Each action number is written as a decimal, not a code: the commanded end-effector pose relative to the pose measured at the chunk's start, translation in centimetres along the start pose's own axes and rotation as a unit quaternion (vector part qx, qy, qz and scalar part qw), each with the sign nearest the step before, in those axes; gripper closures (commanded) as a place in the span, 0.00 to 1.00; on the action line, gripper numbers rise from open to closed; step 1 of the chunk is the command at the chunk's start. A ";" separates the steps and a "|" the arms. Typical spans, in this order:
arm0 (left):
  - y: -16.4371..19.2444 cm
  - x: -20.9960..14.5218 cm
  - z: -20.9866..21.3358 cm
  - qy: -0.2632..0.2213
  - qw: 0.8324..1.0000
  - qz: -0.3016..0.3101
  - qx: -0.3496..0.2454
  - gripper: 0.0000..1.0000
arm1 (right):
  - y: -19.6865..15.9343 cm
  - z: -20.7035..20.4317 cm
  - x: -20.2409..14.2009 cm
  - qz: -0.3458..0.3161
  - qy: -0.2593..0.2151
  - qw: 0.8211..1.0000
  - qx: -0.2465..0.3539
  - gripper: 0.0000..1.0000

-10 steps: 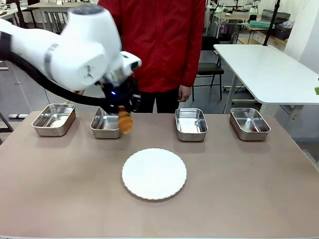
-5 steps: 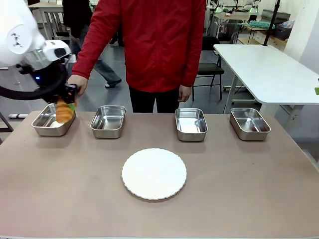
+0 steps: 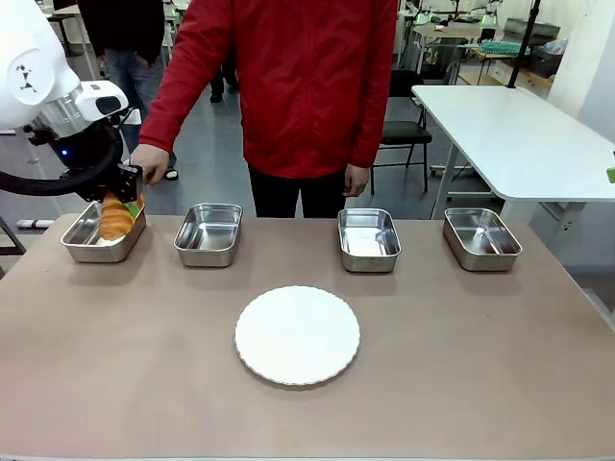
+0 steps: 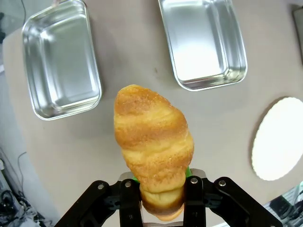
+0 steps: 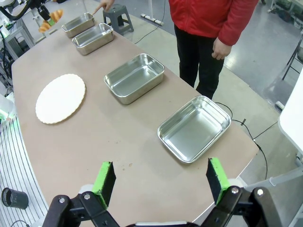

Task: Place the bread in the container.
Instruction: Place the Butter Roll into the Airtight Container indicated by the human.

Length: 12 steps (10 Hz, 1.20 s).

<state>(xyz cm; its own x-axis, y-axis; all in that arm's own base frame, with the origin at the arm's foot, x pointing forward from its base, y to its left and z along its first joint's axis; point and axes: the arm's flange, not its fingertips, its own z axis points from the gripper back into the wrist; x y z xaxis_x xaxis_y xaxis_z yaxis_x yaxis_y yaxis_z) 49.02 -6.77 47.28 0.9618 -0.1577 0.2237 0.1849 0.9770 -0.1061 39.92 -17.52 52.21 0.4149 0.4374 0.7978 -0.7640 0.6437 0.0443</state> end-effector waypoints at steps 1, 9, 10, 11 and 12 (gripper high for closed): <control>1.8 0.3 0.3 0.039 0.998 -0.032 -0.031 0.74 | 0.0 -0.1 0.0 0.003 -0.011 1.000 0.000 0.00; 14.2 6.7 -5.9 0.064 0.992 -0.082 -0.067 0.74 | 0.0 -0.1 0.0 0.003 -0.011 1.000 0.000 0.00; 14.8 7.3 -6.4 0.062 0.992 -0.084 -0.067 0.74 | 0.0 -0.1 0.0 0.003 -0.011 1.000 0.000 0.00; 15.1 8.0 -6.9 0.053 0.992 -0.089 -0.066 0.74 | 0.0 -0.1 0.0 0.003 -0.011 1.000 0.000 0.00; 15.6 8.8 -7.5 0.046 0.993 -0.093 -0.062 0.74 | 0.0 -0.1 0.0 0.003 -0.011 1.000 0.000 0.00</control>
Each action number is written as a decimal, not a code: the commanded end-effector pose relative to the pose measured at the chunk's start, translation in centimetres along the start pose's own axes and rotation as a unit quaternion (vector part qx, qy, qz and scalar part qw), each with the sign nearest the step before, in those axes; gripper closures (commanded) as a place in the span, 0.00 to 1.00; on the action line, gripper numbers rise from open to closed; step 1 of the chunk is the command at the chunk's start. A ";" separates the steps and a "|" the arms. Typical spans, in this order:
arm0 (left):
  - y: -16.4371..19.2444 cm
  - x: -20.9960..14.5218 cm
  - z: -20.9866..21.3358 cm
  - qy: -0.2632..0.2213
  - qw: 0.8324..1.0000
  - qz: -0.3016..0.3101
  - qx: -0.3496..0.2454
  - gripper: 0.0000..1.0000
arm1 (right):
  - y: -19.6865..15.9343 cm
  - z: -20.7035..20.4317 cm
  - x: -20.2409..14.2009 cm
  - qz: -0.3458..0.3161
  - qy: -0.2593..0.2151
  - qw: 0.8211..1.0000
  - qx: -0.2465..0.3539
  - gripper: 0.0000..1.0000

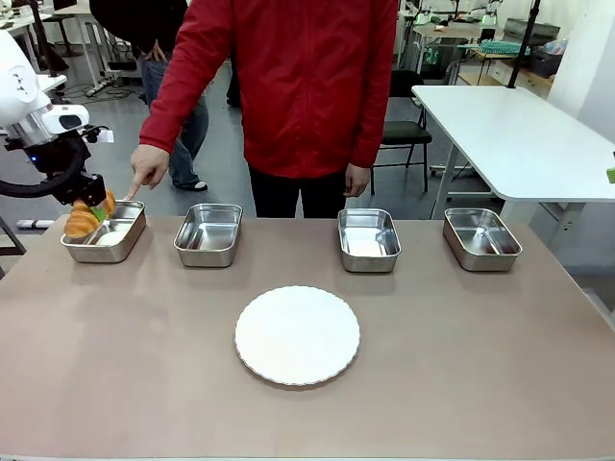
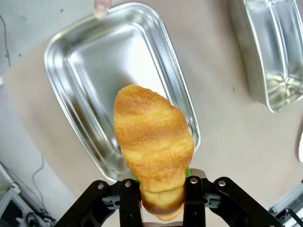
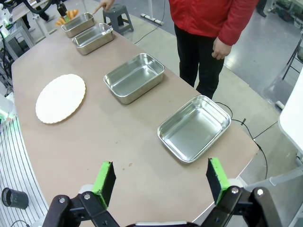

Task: Place the bread in the container.
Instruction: Place the Butter Roll into the Airtight Container indicated by the human.

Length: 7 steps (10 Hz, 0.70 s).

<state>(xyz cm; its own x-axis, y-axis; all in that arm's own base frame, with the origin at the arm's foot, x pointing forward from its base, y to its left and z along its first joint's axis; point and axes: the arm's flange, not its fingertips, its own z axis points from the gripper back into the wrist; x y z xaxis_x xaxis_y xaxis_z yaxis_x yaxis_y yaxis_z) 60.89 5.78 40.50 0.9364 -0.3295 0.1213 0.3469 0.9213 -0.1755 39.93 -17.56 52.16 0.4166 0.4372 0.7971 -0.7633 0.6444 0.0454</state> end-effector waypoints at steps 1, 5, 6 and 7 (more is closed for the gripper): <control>1.0 1.4 -0.6 -0.019 0.999 -0.023 -0.012 0.74 | 0.1 0.0 0.1 0.004 -0.011 1.000 0.000 0.00; 2.0 3.0 -1.9 -0.020 0.999 -0.028 -0.017 0.74 | 0.1 0.0 0.1 0.004 -0.011 1.000 0.000 0.00; 2.1 3.2 -1.7 -0.032 0.999 -0.038 -0.006 0.36 | 0.1 0.0 0.1 0.004 -0.011 1.000 0.000 0.00; 2.0 3.4 -1.8 -0.035 0.999 -0.038 -0.013 0.17 | 0.1 0.0 0.1 0.004 -0.011 1.000 0.000 0.00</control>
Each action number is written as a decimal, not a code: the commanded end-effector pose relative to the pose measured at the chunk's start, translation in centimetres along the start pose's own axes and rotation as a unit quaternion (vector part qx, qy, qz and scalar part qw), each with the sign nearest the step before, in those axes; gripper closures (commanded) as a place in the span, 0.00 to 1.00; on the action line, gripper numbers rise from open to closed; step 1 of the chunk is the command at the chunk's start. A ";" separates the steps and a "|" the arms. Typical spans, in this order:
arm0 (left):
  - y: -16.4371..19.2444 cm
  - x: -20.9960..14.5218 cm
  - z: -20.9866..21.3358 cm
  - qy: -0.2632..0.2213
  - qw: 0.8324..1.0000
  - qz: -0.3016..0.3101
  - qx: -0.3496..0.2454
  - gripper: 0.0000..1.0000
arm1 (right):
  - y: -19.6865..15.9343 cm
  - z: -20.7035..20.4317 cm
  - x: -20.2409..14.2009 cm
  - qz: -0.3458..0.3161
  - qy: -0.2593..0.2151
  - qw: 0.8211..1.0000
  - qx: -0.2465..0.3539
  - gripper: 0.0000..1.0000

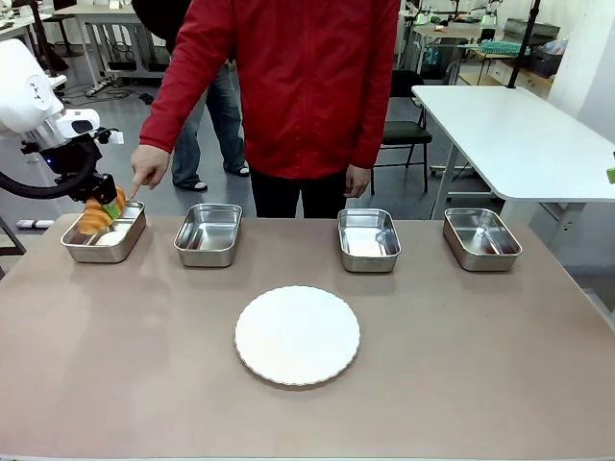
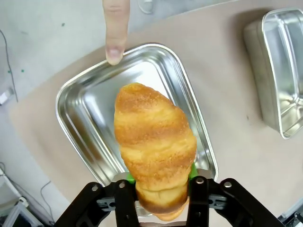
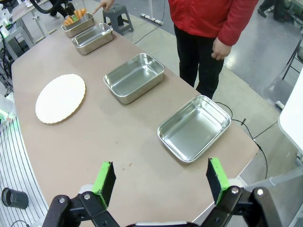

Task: Place the bread in the container.
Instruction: Place the Butter Roll into the Airtight Container indicated by the human.

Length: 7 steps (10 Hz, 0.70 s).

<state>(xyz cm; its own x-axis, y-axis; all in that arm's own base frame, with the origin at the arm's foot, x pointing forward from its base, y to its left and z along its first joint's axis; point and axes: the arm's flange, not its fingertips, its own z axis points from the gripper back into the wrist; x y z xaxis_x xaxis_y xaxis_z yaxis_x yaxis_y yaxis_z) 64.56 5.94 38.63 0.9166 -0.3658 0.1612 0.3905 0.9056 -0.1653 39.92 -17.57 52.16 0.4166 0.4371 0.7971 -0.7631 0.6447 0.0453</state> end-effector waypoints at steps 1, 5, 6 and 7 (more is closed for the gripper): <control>0.4 0.5 -0.2 -0.015 1.000 -0.010 -0.017 0.00 | 0.1 -0.1 0.1 0.004 -0.011 1.000 0.001 0.00; 0.4 0.4 -0.2 -0.016 1.000 -0.011 -0.019 0.00 | 0.1 -0.1 0.1 0.004 -0.011 1.000 0.001 0.00; 0.5 0.3 -0.2 -0.018 1.000 -0.009 -0.017 0.00 | 0.1 -0.1 0.1 0.004 -0.011 1.000 0.001 0.00; 0.5 0.1 -0.2 -0.018 1.000 -0.008 -0.017 0.00 | 0.1 -0.1 0.1 0.004 -0.011 1.000 0.001 0.00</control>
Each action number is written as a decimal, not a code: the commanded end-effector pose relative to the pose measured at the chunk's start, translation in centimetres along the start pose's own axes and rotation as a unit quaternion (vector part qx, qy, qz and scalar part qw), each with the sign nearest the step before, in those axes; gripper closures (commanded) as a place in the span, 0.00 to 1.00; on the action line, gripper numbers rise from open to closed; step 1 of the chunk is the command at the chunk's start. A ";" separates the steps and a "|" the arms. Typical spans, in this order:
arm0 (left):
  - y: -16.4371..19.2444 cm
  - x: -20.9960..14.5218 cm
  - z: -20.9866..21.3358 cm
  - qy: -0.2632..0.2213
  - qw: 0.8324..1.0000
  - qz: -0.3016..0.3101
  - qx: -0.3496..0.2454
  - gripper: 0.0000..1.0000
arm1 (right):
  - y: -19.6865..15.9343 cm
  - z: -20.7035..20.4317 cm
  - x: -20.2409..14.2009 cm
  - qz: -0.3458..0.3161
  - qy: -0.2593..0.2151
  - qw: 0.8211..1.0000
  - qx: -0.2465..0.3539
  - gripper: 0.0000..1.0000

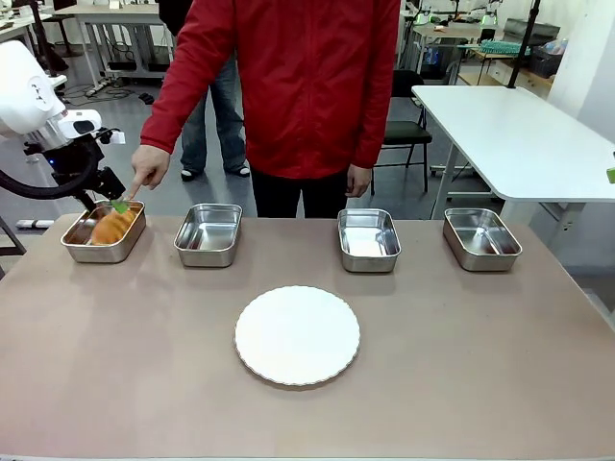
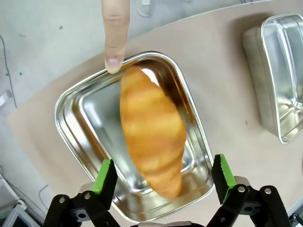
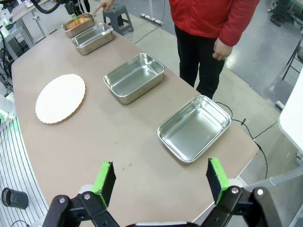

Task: Place the bread in the container.
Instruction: Place the Butter Roll into the Airtight Container indicated by the human.

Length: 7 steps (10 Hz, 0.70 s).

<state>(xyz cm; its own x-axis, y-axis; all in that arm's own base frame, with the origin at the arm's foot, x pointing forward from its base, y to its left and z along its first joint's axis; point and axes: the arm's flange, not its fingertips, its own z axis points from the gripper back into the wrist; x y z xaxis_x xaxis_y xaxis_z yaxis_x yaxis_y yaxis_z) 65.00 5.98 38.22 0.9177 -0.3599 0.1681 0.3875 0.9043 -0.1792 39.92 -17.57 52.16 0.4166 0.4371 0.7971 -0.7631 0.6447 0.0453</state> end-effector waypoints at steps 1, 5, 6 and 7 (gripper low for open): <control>0.1 -0.3 0.2 -0.017 1.000 -0.011 -0.012 0.00 | 0.1 -0.1 0.1 0.004 -0.011 1.000 0.001 0.00; 0.1 0.0 0.0 -0.001 1.000 0.001 0.000 0.00 | 0.1 -0.1 0.1 0.004 -0.011 1.000 0.001 0.00; 0.1 0.0 0.0 -0.001 1.000 0.001 0.000 0.00 | 0.1 -0.1 0.1 0.004 -0.011 1.000 0.001 0.00; 0.1 0.0 0.0 -0.001 1.000 0.001 0.000 0.00 | 0.1 -0.1 0.1 0.004 -0.011 1.000 0.001 0.00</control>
<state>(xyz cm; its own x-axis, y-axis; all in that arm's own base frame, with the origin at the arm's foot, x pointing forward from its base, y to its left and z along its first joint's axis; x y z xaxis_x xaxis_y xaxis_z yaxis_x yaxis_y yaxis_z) 64.98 6.05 38.20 0.9193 -0.3555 0.1688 0.3838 0.9047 -0.1850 39.92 -17.57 52.16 0.4166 0.4371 0.7971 -0.7631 0.6447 0.0453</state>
